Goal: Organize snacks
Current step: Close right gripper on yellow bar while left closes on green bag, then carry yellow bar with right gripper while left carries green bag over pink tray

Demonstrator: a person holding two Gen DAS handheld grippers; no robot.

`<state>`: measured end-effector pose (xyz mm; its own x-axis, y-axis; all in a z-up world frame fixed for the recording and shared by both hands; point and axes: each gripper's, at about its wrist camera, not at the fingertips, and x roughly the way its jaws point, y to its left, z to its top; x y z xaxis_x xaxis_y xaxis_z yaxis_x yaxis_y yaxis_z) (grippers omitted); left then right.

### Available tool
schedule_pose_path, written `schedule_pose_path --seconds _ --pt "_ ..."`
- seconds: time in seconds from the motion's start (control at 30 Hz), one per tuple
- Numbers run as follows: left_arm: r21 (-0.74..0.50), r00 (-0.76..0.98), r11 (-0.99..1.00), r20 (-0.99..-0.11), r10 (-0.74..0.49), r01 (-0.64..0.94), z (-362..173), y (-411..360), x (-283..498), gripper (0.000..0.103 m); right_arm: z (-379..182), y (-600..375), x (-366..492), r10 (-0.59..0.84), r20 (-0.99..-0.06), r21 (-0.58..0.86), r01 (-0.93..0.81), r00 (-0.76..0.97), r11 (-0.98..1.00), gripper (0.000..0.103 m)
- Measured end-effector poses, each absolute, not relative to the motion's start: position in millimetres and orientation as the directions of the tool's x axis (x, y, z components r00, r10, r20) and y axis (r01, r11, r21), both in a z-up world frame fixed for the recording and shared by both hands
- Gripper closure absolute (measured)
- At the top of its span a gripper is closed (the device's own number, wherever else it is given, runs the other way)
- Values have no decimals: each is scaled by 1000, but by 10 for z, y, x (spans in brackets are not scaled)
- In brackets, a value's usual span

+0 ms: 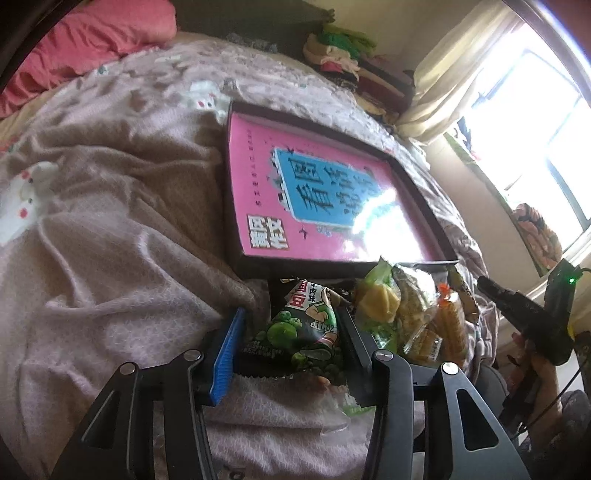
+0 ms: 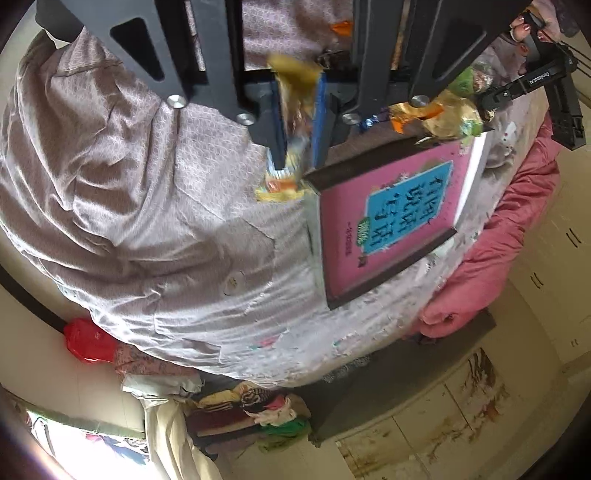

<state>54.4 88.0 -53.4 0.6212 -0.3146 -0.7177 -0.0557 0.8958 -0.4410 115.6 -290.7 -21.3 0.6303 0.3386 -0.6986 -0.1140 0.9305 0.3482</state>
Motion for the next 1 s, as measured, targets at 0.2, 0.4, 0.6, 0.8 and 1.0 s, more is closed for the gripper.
schedule_pose_path --seconds 0.2,0.4,0.6,0.8,1.0 --pt "-423 663 904 -693 -283 -57 -344 901 415 53 -352 -2848 1191 298 -757 292 -107 581 950 90" --pt "-414 685 909 -677 -270 -50 -213 882 379 53 -475 -2862 1235 273 -788 267 -92 553 959 87" --pt "-406 691 913 -672 -268 -41 -146 841 412 53 -511 -2790 1291 287 -789 272 -110 544 956 79" --pt "-405 684 913 -679 -268 -44 -130 805 493 53 -621 -2693 1389 247 -819 213 -125 518 969 78" --pt "-405 678 913 -686 -265 -53 -140 776 567 53 -517 -2772 1291 276 -779 239 -140 564 961 83"
